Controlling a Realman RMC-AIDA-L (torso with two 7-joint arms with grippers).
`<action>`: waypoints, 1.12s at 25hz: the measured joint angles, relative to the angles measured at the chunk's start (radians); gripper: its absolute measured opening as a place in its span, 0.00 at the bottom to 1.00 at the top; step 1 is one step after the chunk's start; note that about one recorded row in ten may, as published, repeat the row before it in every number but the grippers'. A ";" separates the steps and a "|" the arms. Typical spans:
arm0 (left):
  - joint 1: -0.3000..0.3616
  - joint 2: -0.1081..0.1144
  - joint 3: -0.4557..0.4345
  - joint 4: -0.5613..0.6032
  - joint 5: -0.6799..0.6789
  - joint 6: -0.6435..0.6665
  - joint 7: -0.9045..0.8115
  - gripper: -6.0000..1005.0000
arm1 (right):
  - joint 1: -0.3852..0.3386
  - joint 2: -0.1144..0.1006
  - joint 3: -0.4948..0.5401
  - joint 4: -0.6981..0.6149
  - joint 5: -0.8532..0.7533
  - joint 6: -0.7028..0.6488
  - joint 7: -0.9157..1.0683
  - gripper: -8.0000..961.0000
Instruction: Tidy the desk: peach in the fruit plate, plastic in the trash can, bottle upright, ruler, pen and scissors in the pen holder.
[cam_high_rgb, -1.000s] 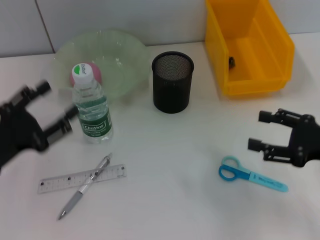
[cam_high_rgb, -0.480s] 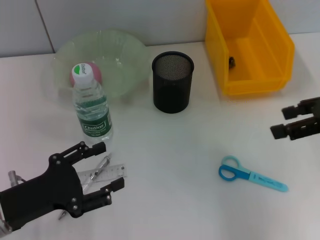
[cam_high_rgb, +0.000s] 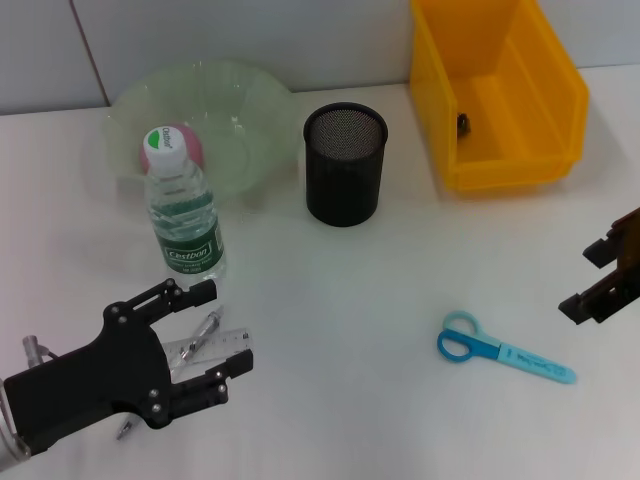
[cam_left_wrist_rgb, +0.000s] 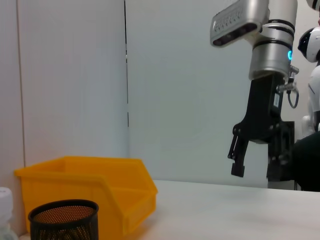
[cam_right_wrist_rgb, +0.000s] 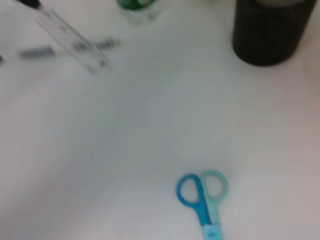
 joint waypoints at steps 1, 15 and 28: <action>0.000 0.000 0.000 0.000 0.000 0.000 0.000 0.80 | 0.000 0.000 0.000 0.000 0.000 0.000 0.000 0.82; -0.018 0.000 -0.006 -0.010 0.000 -0.008 0.012 0.80 | 0.005 0.036 -0.162 0.043 -0.096 0.116 0.086 0.82; -0.026 0.000 -0.009 -0.026 -0.002 -0.013 0.040 0.80 | -0.009 0.041 -0.341 0.119 -0.146 0.213 0.098 0.81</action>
